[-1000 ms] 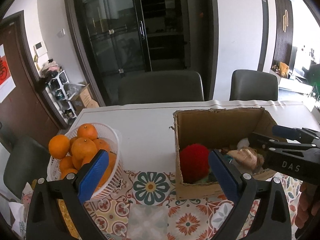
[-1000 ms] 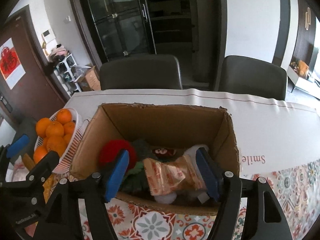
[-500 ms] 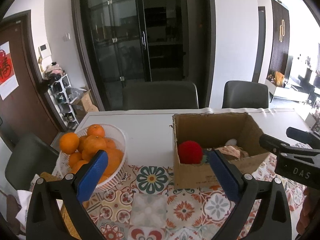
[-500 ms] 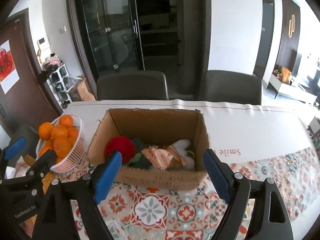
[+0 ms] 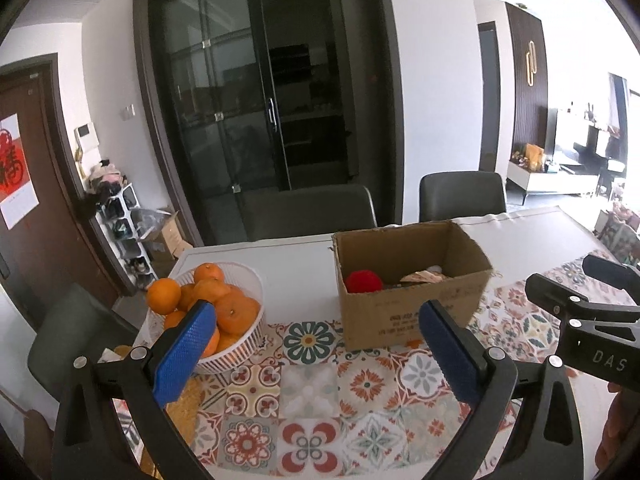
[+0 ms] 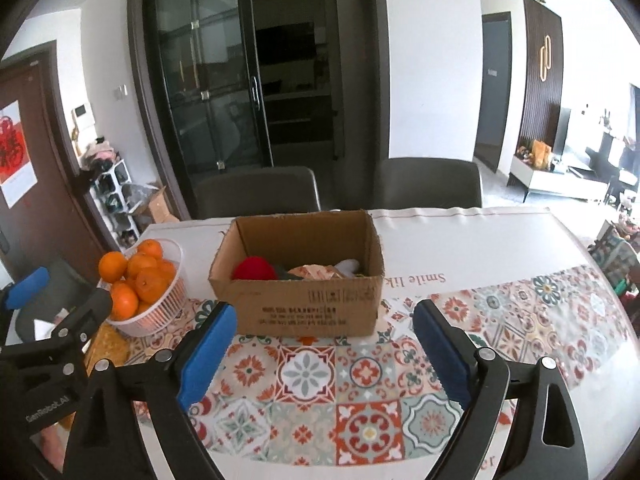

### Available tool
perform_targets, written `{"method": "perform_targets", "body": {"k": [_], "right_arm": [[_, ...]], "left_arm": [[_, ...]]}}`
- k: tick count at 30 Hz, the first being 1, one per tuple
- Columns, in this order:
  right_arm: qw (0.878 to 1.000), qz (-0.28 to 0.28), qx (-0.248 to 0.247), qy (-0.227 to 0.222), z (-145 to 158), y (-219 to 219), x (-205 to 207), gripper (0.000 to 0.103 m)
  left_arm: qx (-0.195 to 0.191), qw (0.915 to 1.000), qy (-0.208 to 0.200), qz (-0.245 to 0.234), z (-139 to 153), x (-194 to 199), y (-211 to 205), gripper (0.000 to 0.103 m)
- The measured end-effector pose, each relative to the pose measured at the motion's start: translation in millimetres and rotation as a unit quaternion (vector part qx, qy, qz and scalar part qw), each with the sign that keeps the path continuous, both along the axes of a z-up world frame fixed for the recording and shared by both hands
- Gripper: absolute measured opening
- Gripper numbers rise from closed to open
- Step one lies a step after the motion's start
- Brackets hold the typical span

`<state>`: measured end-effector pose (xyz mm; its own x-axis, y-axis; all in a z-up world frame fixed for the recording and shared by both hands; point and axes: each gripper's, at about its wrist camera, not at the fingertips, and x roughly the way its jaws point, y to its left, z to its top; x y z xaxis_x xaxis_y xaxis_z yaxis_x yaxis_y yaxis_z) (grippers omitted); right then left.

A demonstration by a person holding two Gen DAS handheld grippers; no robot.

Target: Organize soft objects

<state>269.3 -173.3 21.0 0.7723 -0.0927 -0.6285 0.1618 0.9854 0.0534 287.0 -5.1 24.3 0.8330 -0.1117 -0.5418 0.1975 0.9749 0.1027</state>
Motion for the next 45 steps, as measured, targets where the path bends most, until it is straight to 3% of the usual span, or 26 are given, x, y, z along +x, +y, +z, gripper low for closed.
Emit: {"method": "perform_targets", "body": {"k": [25,36,45], "right_arm": [[0.999,0.011,-0.016,-0.046,29.5,1.1,-175.1,0.093],[0.998,0.011,-0.016,-0.054,31.2,5.8,-226.3,0.093],[0.998,0.013,-0.014,-0.053,31.4,7.7,-242.5,0.093]], "left_arm": [[-0.024,0.9993,-0.027,-0.005,24.9,-178.0,-1.5,0.103],[-0.020,0.9992,-0.036,-0.005,25.2,-229.5,5.8,0.103],[-0.024,0.9991,-0.035,-0.005,25.7,-244.6,8.3,0.103]]}}
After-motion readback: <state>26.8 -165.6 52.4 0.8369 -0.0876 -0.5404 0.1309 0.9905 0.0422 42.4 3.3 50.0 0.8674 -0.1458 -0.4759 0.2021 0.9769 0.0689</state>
